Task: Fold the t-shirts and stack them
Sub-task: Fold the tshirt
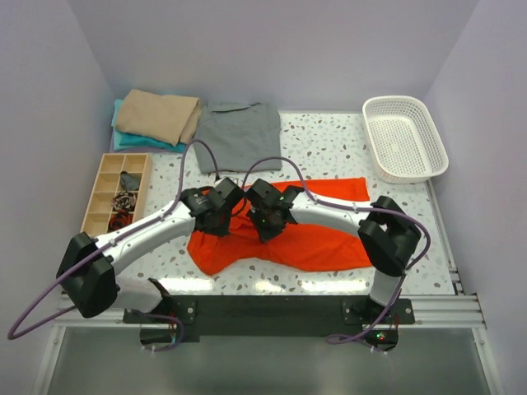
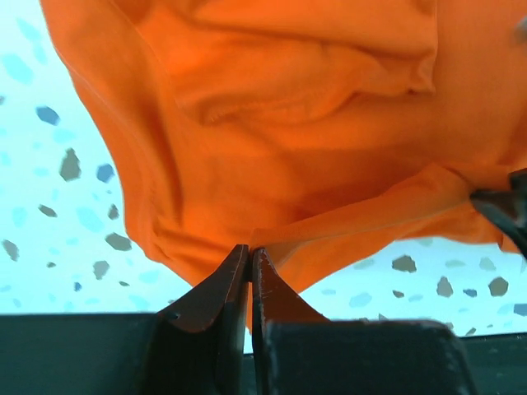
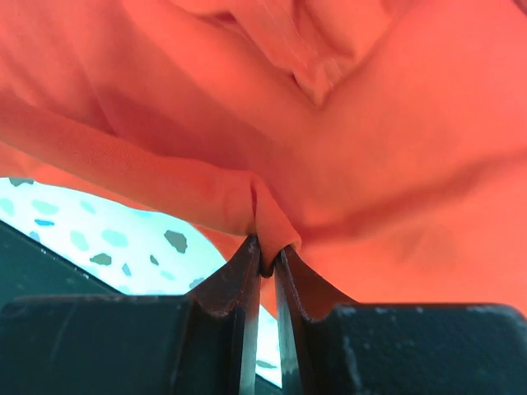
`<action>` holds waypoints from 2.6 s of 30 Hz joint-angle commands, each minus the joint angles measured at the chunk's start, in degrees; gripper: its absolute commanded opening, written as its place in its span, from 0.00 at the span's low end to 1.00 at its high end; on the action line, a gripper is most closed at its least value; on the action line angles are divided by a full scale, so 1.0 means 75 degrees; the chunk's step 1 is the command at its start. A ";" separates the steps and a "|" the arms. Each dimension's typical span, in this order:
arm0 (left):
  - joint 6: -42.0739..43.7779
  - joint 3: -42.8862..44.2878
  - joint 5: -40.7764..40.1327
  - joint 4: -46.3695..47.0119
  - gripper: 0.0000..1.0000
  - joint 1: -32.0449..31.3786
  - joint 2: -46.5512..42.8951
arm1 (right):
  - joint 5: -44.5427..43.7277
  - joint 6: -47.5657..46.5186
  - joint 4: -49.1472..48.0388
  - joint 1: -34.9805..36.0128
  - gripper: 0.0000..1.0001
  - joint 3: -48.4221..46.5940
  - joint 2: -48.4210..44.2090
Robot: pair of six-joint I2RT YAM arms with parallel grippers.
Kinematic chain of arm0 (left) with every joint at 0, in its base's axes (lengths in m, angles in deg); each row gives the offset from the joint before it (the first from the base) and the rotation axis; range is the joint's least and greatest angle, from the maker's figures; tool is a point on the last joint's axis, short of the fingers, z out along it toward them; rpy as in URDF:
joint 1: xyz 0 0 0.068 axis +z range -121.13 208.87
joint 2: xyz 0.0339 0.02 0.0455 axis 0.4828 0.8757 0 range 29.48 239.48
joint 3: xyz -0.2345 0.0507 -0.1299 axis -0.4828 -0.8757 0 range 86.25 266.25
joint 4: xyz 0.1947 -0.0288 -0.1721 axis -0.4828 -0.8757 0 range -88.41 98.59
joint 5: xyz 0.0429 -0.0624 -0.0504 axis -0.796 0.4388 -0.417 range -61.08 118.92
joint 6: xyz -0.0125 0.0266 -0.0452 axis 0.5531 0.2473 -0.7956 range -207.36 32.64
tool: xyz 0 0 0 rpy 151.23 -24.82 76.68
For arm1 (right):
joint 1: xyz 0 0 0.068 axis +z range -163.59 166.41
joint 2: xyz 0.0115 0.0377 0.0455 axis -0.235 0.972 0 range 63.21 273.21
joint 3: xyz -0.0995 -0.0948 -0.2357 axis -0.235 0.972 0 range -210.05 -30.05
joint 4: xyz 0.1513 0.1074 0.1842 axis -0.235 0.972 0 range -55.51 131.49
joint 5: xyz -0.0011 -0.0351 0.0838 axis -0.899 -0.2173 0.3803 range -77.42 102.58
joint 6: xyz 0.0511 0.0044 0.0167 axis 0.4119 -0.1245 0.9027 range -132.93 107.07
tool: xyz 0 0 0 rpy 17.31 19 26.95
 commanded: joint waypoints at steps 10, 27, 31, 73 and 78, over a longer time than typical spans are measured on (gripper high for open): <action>0.1726 0.1664 -0.0837 0.0106 0.11 0.0867 0.0820 | 0.0839 -0.0230 -0.0205 -0.0045 0.08 0.0079 0.0069; 0.1714 0.1349 -0.0322 0.0786 0.31 0.0867 0.0634 | -0.1189 -0.0487 -0.0932 -0.0678 0.34 -0.0763 0.0138; 0.1831 0.0822 0.0896 0.1148 0.33 0.0855 -0.0010 | -0.1728 -0.0733 -0.0768 -0.0959 0.41 -0.1185 0.0209; 0.1573 -0.0387 -0.1339 0.1337 0.32 0.1288 0.1781 | -0.1037 0.2349 -0.0381 -0.3573 0.42 0.4568 -0.2875; 0.1936 -0.0188 -0.1937 0.1314 0.32 0.1710 0.1898 | -0.1037 0.2244 -0.0709 -0.3620 0.42 0.4463 -0.2323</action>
